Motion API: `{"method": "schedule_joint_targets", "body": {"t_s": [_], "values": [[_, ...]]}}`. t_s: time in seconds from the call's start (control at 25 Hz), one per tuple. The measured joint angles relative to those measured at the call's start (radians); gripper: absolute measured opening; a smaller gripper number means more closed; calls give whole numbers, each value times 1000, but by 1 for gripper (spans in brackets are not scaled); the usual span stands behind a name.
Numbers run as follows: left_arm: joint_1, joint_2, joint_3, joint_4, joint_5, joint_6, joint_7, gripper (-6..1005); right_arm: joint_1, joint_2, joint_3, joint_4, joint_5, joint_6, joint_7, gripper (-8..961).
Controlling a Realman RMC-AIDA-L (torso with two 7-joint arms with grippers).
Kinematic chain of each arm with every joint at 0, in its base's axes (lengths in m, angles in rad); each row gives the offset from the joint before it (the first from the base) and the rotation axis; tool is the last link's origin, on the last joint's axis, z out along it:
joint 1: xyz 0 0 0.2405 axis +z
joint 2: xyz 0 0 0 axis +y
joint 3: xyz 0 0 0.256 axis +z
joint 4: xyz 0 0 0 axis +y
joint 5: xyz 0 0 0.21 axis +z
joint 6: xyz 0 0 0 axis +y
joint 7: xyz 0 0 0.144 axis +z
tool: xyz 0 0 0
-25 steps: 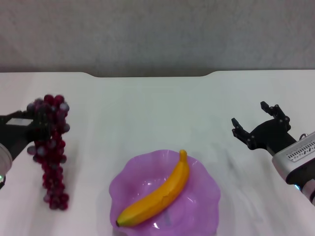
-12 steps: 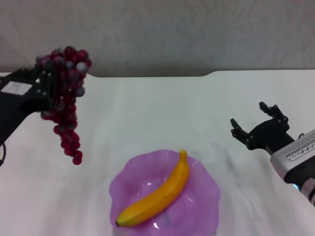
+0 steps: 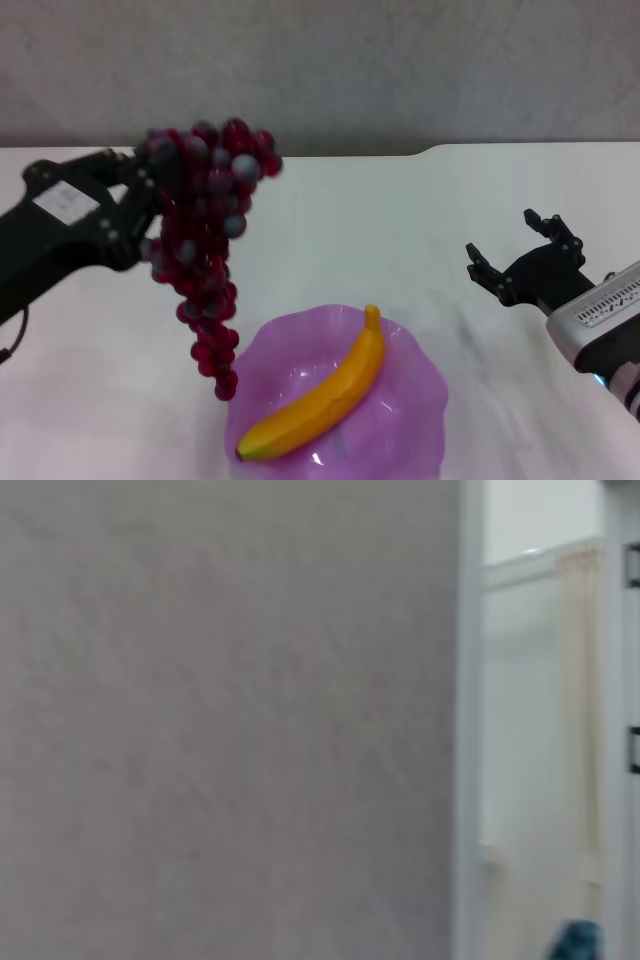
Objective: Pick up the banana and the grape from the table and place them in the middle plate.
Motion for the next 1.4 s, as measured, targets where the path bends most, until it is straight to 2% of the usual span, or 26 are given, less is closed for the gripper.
{"method": "schedule_joint_targets", "body": {"t_s": [0.04, 0.08, 0.2, 0.36, 0.64, 0.88, 1.12, 1.4], "values": [[-16, -26, -53, -10, 82, -57, -59, 96, 1, 0, 0, 0, 0, 0, 0, 880], [-24, -37, -74, -13, 116, -79, -86, 95, 2, 0, 0, 1, 0, 0, 0, 880], [-85, -28, -112, -35, 190, -148, -219, 92, 5, 0, 0, 1, 1, 2, 0, 879], [-129, -39, -131, -66, 222, -196, -276, 91, 10, 0, 0, 0, 1, 12, 0, 879], [-176, -39, -58, -94, 271, -202, -267, 90, 11, 0, 2, -2, 1, 12, 0, 879], [-231, -42, 11, -150, 357, -92, -247, 90, 12, 0, 0, 5, -4, 12, -3, 879], [-271, -42, 72, -232, 385, 20, -184, 89, 13, 0, 0, 4, -5, 12, -3, 879], [-301, -38, 92, -232, 559, 74, -286, 89, 13, 1, 0, 1, -5, 12, -1, 880]]}}
